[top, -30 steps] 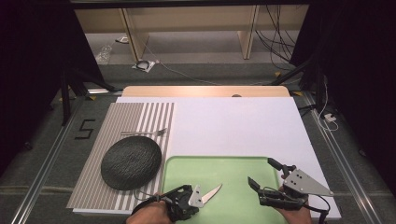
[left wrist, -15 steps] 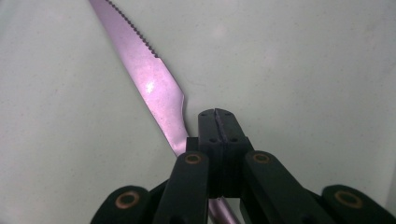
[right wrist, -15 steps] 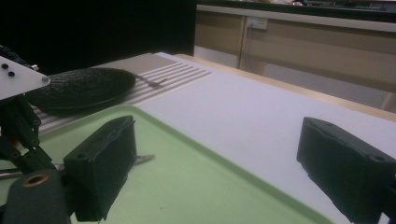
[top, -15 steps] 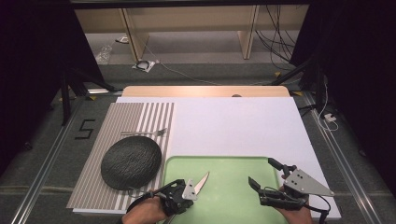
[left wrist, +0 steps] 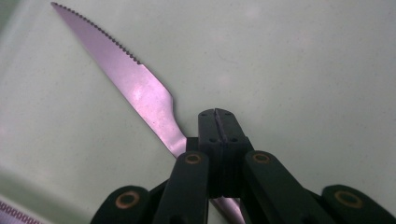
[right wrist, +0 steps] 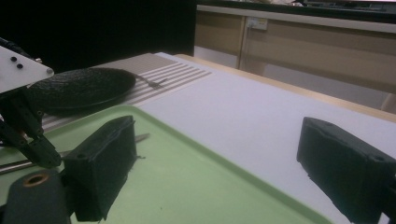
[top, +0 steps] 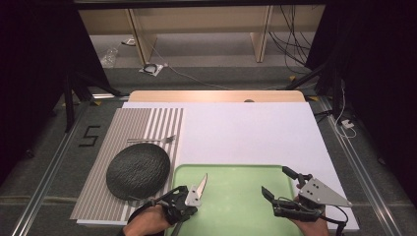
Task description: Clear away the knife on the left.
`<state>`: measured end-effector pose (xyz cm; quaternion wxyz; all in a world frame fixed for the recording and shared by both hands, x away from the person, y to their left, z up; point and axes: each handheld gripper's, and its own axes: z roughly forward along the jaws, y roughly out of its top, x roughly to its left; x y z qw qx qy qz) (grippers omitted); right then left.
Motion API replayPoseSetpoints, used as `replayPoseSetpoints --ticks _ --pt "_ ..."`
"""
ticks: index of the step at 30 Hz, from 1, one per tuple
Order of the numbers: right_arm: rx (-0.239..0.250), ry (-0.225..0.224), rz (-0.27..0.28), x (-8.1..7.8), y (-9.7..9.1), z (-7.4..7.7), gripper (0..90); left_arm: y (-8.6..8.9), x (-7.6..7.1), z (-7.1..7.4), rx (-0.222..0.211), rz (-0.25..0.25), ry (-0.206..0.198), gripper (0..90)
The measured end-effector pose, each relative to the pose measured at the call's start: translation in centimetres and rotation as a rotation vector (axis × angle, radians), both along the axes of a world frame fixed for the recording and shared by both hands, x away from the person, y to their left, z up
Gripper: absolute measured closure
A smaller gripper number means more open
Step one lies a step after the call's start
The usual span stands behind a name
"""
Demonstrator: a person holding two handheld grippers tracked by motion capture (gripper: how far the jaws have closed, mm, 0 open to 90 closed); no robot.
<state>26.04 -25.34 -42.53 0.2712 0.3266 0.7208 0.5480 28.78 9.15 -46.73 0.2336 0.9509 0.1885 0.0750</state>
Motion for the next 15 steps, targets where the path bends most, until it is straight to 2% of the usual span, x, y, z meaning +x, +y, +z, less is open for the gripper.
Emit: replayPoseSetpoints --ticks 11,15 --pt "0.002 -0.001 0.001 0.0 0.0 0.0 12.9 1.3 0.6 0.1 0.026 0.042 -0.012 89.7" --pt "0.002 -0.005 0.001 0.0 0.0 0.0 12.9 1.6 0.8 0.1 0.037 0.046 -0.001 89.6"
